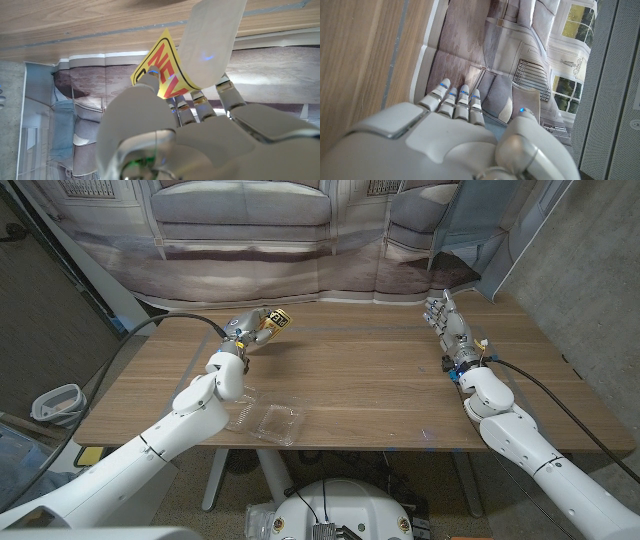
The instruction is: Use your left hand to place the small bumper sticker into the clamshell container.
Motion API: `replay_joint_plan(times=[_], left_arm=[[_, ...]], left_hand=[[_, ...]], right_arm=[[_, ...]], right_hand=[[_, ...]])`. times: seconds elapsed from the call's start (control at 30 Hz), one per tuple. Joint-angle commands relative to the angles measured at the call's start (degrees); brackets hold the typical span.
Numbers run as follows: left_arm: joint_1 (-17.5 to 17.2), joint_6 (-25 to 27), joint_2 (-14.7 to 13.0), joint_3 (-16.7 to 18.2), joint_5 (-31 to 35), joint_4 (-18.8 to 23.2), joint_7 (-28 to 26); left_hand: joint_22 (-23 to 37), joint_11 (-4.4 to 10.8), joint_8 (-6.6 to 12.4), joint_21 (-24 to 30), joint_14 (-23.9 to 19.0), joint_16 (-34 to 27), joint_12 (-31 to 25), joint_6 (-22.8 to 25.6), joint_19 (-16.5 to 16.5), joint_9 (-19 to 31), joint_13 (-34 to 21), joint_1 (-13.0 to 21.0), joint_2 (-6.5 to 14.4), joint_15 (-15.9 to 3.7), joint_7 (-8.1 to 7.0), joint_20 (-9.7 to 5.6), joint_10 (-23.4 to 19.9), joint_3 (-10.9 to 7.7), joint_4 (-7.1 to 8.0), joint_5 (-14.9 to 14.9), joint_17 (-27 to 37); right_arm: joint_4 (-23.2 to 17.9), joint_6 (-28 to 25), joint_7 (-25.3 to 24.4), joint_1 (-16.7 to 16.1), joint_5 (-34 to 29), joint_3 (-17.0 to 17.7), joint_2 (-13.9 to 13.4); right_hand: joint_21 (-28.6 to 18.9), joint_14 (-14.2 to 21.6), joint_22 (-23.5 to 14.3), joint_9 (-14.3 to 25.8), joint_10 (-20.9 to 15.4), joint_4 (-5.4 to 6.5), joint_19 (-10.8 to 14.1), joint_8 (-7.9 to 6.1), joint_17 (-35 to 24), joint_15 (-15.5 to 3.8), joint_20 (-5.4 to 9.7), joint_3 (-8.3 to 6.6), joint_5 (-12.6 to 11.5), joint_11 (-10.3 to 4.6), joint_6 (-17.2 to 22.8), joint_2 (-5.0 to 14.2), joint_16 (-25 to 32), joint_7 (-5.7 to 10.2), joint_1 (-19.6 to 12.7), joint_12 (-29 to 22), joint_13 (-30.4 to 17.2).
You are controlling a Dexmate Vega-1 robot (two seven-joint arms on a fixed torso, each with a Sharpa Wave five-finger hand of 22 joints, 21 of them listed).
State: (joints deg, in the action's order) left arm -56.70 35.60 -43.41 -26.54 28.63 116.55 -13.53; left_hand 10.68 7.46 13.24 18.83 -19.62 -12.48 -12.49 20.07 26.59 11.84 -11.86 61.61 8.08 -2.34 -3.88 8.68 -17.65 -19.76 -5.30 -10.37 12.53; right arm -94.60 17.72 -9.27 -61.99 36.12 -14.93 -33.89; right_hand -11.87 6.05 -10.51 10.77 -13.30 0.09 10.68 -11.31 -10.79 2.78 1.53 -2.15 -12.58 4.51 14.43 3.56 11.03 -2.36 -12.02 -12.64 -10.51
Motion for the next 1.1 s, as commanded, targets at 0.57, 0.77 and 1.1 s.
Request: replay_joint_plan(times=[0.57, 0.77, 1.1], left_arm=[[-3.1, -0.7, -3.3, 2.8, -0.3, 5.1, 2.7], [-4.1, -1.8, -4.4, 4.0, -0.7, 6.3, 3.4], [-6.5, -3.9, -6.6, 6.1, -1.0, 8.2, 4.1]], left_hand=[[0.2, -0.26, -0.35, -0.3, 0.4, 0.3, 0.3, -0.1, 0.0, 0.1, -0.2, -0.5, 0.1, -1.22, 0.33, -0.04, 0.2, -0.40, 0.27, 0.0, 0.1], [0.2, -0.23, -0.42, -0.3, 0.5, 0.4, 0.3, -0.2, -0.1, 0.1, -0.2, -0.5, 0.1, -1.14, 0.39, -0.04, 0.2, -0.47, 0.23, 0.0, 0.1], [0.2, -0.16, -0.53, -0.5, 0.5, 0.4, 0.3, -0.4, -0.2, 0.1, -0.2, -0.6, 0.0, -1.20, 0.28, -0.07, 0.2, -0.53, 0.17, 0.0, 0.1]], right_arm=[[0.1, 1.8, -0.5, -0.7, -0.6, 0.3, 0.9], [0.1, 1.9, -0.5, -0.6, -0.8, 0.2, 0.9], [-0.4, 1.6, -0.7, -1.1, -0.9, 0.4, 0.5]], right_hand=[[0.1, 0.5, -0.2, 0.2, -0.5, -0.42, 0.5, -0.12, -0.1, -0.16, -0.01, -0.02, 0.3, 0.04, 0.5, 0.68, -0.1, -0.22, 0.0, 0.0, -0.3], [0.1, 0.5, -0.2, 0.2, -0.5, -0.43, 0.5, -0.13, -0.1, -0.13, -0.01, -0.01, 0.3, 0.05, 0.6, 0.69, -0.1, -0.26, 0.0, 0.0, -0.3], [0.1, 0.5, -0.2, 0.2, -0.5, -0.44, 0.5, -0.11, -0.1, -0.13, -0.04, -0.01, 0.3, 0.09, 0.6, 0.74, -0.1, -0.23, 0.0, 0.0, -0.3]])
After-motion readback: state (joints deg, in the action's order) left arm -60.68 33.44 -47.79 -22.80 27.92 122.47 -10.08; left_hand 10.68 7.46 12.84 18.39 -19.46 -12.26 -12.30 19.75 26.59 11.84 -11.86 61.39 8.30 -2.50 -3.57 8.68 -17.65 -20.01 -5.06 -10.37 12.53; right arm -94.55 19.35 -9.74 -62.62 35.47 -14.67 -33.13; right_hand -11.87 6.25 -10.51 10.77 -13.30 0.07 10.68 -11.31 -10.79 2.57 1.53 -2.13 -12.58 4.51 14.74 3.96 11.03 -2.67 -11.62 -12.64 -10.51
